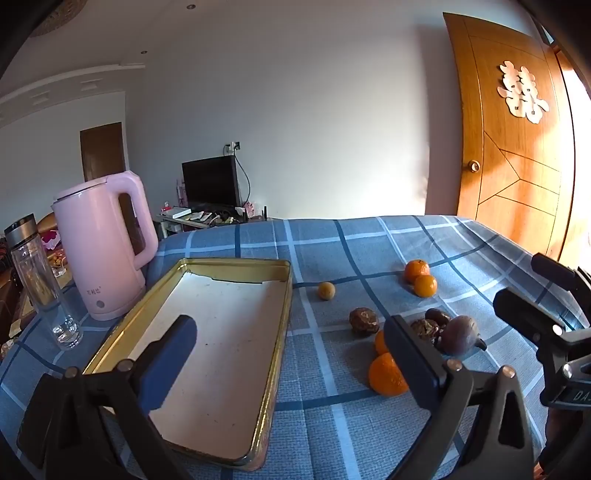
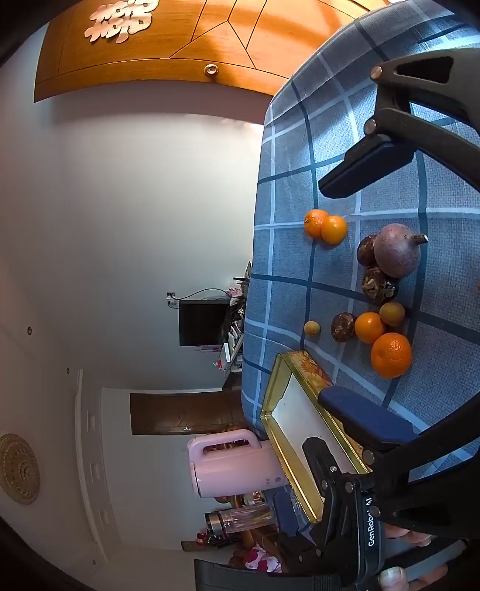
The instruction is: Organize fruits
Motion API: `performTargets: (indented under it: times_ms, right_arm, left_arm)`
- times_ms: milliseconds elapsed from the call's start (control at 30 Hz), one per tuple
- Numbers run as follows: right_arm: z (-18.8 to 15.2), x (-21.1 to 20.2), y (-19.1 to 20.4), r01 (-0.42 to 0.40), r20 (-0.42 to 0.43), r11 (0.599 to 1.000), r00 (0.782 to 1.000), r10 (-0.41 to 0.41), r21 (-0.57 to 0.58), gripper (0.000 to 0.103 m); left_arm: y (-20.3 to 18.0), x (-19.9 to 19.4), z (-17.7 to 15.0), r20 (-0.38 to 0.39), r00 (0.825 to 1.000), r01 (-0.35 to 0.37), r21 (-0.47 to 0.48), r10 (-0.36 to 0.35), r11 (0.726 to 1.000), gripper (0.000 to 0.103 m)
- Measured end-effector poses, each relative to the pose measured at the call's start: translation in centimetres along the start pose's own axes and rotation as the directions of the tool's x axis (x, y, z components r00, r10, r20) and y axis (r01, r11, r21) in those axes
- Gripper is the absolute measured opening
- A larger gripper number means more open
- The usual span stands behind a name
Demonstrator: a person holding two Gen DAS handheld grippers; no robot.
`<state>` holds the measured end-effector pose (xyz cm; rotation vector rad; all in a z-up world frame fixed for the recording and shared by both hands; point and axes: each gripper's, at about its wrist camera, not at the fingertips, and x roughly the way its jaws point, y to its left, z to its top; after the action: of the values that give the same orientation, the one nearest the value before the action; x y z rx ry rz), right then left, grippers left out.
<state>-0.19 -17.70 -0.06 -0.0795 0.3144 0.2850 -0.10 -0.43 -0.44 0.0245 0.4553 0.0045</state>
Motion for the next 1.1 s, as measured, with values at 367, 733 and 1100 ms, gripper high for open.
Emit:
performTargets:
  times_ms: [367,733,1100]
  right_arm:
    - [-0.05,0.09,0.12,-0.005,-0.004,1.0,1.0,0.005,0.004,0.102]
    - [-0.16,0.14,0.15,-0.006,-0.005,1.0,1.0,0.006,0.007,0.102]
    - [-0.45,0.31,0.46,-0.013,-0.013,1.0,1.0,0.014,0.01,0.102]
  left_arm:
    - [0.25,-0.12,0.15,-0.001,1.0,0.0,0.002,0.0,1.0,0.103]
    - [0.16,-0.09,0.13,-0.002,1.0,-0.003,0.008,0.003,1.0,0.103]
    - [0.1,0.03,0.02,-0.006,1.0,-0.003,0.011,0.003,1.0,0.103]
